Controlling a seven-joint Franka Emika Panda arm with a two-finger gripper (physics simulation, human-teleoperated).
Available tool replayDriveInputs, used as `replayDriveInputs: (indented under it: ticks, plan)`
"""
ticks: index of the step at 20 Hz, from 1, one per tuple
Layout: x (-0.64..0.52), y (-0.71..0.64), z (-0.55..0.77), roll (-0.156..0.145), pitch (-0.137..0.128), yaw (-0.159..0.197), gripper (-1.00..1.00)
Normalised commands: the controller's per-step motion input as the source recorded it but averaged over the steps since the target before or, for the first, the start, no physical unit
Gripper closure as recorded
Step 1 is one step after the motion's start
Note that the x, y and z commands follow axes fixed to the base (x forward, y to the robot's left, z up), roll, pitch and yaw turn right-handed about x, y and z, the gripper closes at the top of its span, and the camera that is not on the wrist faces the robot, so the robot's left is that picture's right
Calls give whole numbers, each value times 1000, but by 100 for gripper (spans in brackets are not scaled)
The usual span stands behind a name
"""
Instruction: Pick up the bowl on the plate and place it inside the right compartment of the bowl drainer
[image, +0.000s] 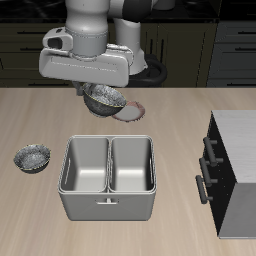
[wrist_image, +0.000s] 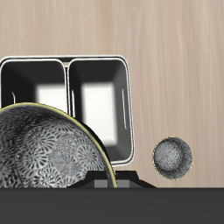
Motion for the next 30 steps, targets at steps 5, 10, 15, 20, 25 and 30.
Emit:
replayDriveInputs:
  ticks: [5,10,15,20,25,30]
  plan:
    - [91,-81,-107,-9,-3,5,100]
    - [79,-196,-150,-48,14,-2,100]
    - [80,-200,-198,-29,20,-3,100]
    - [48,-121,-224,-17,23,2,100]
    - [40,-128,-297,-23,32,3,100]
    - [16,-52,-267,-20,41,12,100]
